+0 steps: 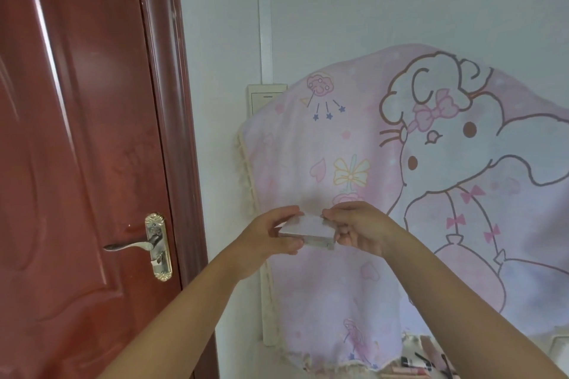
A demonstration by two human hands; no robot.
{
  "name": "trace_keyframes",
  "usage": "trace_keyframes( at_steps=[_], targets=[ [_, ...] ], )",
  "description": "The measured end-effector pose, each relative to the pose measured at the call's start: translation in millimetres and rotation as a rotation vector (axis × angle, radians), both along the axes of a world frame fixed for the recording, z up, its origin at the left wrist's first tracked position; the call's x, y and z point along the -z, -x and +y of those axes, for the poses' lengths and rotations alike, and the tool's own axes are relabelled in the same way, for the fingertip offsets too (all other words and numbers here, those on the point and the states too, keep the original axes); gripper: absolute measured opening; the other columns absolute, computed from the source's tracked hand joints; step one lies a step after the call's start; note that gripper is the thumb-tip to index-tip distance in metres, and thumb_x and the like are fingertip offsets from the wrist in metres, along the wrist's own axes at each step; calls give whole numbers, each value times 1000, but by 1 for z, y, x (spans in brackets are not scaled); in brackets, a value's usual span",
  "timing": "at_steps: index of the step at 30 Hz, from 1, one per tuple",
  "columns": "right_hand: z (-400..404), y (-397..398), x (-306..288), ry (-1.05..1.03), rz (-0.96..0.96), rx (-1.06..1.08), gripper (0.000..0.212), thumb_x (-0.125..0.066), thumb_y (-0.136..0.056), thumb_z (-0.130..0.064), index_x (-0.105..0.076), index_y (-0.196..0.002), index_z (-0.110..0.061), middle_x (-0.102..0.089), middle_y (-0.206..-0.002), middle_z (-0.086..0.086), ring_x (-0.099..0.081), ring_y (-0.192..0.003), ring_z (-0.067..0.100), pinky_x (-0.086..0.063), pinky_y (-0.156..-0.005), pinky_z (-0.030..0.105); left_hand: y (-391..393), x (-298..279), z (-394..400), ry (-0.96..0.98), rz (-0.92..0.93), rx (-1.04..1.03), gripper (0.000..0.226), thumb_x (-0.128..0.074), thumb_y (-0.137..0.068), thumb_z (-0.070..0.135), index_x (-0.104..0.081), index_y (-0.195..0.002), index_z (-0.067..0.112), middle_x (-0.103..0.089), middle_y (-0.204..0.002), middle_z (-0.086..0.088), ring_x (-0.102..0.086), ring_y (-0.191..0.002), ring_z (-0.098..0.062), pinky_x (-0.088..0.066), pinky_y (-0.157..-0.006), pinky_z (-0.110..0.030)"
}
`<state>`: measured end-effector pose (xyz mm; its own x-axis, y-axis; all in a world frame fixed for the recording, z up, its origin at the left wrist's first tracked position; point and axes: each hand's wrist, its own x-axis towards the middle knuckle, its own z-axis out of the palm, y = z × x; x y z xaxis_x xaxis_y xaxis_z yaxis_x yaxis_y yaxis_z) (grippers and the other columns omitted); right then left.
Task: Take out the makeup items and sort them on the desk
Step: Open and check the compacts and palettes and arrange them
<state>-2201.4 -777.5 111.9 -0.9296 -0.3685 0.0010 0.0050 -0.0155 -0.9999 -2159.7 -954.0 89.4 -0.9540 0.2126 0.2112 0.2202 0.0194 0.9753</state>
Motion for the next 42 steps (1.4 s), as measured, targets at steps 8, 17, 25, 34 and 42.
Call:
trace_keyframes(
  at_steps=[8, 17, 25, 34, 42],
  targets=[
    [-3, 5, 13, -453, 347, -140, 17, -73, -76, -19, -61, -89, -22, -64, -88, -3, -61, -76, 9, -45, -79, 24, 8, 7, -9, 92, -32, -248, 51, -68, -80, 5, -49, -128, 6, -55, -114, -3, -56, -99, -15, -44, -96, -26],
    [-13, 7, 11, -182, 287, -139, 14, -57, -87, -12, -66, -84, -23, -63, -85, -4, -56, -82, 11, -44, -69, 22, 8, 0, -8, -288, -98, -179, 18, -53, -87, -3, -54, -104, 1, -55, -85, -5, -58, -79, -12, -54, -76, -15],
    [-19, 2, 6, -31, 269, -45, 13, -56, -87, -14, -67, -83, -19, -64, -86, -2, -57, -87, 10, -49, -76, 15, 6, -2, 0, -458, -100, -180, 15, -50, -86, -9, -55, -94, 3, -57, -87, -8, -61, -77, -14, -55, -71, -16],
    [-16, -22, 13, 0, 354, 58, 30, -54, -89, -10, -68, -70, -29, -64, -101, 27, -55, -102, 40, -41, -103, 47, -1, -2, 3, -402, -86, -109, 18, -47, -89, -4, -53, -101, 8, -56, -94, -6, -63, -79, -10, -54, -75, -15],
    [-5, -24, 14, -240, 477, 4, 11, -60, -86, -16, -67, -94, -18, -60, -84, -18, -57, -86, 4, -44, -77, 6, -4, 4, 0, -376, -100, -136, 27, -50, -87, -5, -50, -114, 0, -52, -108, -15, -60, -87, -17, -54, -75, -16]
  ],
)
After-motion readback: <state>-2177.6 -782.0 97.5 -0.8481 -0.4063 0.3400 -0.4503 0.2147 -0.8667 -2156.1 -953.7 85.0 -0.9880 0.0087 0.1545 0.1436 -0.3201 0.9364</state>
